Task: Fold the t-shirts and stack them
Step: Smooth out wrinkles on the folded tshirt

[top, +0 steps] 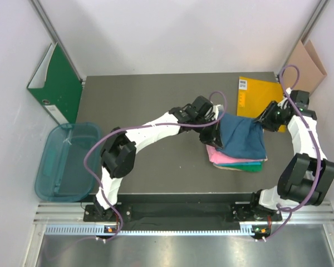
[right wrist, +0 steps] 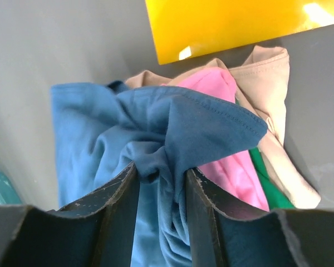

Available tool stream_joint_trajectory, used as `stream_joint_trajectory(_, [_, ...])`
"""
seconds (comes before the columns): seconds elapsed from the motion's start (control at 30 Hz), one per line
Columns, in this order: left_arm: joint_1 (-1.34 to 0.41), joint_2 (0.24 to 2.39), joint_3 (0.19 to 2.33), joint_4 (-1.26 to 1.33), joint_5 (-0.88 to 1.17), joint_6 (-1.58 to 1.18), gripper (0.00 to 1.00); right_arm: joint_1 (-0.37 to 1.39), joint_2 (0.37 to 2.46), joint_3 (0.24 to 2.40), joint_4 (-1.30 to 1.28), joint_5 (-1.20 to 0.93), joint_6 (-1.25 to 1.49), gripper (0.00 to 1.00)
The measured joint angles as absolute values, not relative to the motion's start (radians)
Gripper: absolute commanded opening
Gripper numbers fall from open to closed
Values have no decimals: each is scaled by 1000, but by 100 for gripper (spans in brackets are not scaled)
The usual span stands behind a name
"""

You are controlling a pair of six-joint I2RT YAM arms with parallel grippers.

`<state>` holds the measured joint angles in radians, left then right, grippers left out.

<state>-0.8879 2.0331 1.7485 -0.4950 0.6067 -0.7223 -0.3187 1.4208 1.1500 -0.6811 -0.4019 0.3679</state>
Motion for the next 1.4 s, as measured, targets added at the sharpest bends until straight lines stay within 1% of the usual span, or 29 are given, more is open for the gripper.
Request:
stream_joint_trajectory(0.1, [-920, 2033, 1747, -508, 601, -723, 0, -319, 1451, 1121, -670, -410, 354, 40])
stream_joint_trajectory(0.17, [-938, 2033, 1747, -513, 597, -722, 0, -319, 1464, 1098, -668, -412, 344, 48])
stream_joint_trajectory(0.2, [-945, 2034, 1747, -520, 595, -722, 23, -319, 1472, 1089, -667, -413, 339, 53])
stream_joint_trajectory(0.23, [-950, 2036, 1747, -529, 593, -719, 50, -319, 1479, 1083, -667, -412, 336, 66])
stream_joint_trajectory(0.27, [-953, 2038, 1748, -537, 590, -710, 70, -319, 1484, 1078, -667, -408, 331, 72])
stream_joint_trajectory(0.3, [-955, 2043, 1751, -554, 590, -704, 99, -319, 1486, 1078, -671, -400, 326, 78])
stream_joint_trajectory(0.33, [-957, 2048, 1759, -581, 587, -696, 99, -319, 1485, 1079, -673, -388, 318, 88])
stream_joint_trajectory(0.4, [-957, 2056, 1775, -630, 575, -682, 99, -319, 1470, 1084, -686, -363, 309, 97])
stream_joint_trajectory(0.47, [-957, 2056, 1781, -688, 546, -660, 99, -319, 1436, 1114, -725, -323, 289, 99])
stream_joint_trajectory(0.57, [-955, 2040, 1781, -737, 492, -627, 99, -319, 1369, 1208, -784, -290, 274, 99])
stream_joint_trajectory(0.7, [-951, 1997, 1798, -776, 414, -595, 99, -307, 1259, 1292, -784, -286, 272, 99])
stream_joint_trajectory(0.83, [-941, 1977, 1861, -779, 360, -575, 99, -293, 1176, 1275, -776, -331, 275, 96])
stream_joint_trajectory(0.87, [-938, 1977, 1876, -777, 353, -574, 99, -289, 1166, 1259, -772, -352, 281, 90])
stream_joint_trajectory(0.9, [-932, 1980, 1901, -778, 347, -574, 85, -286, 1164, 1235, -765, -373, 284, 80])
stream_joint_trajectory(0.93, [-927, 1987, 1922, -778, 346, -573, 64, -283, 1164, 1204, -757, -394, 287, 66])
stream_joint_trajectory(0.97, [-920, 1997, 1954, -778, 346, -575, 32, -282, 1167, 1177, -756, -410, 291, 38])
stream_joint_trajectory(1.0, [-913, 2014, 1994, -780, 347, -580, 0, -281, 1173, 1137, -754, -429, 300, 19])
stream_joint_trajectory(1.03, [-904, 2036, 2038, -775, 351, -582, 0, -281, 1177, 1113, -756, -441, 294, 0])
stream_joint_trajectory(1.2, [-866, 2142, 2183, -723, 392, -610, 0, -279, 1182, 1026, -747, -501, 322, 0])
stream_joint_trajectory(1.4, [-843, 2252, 2188, -607, 503, -710, 0, -277, 1179, 974, -676, -557, 352, 0])
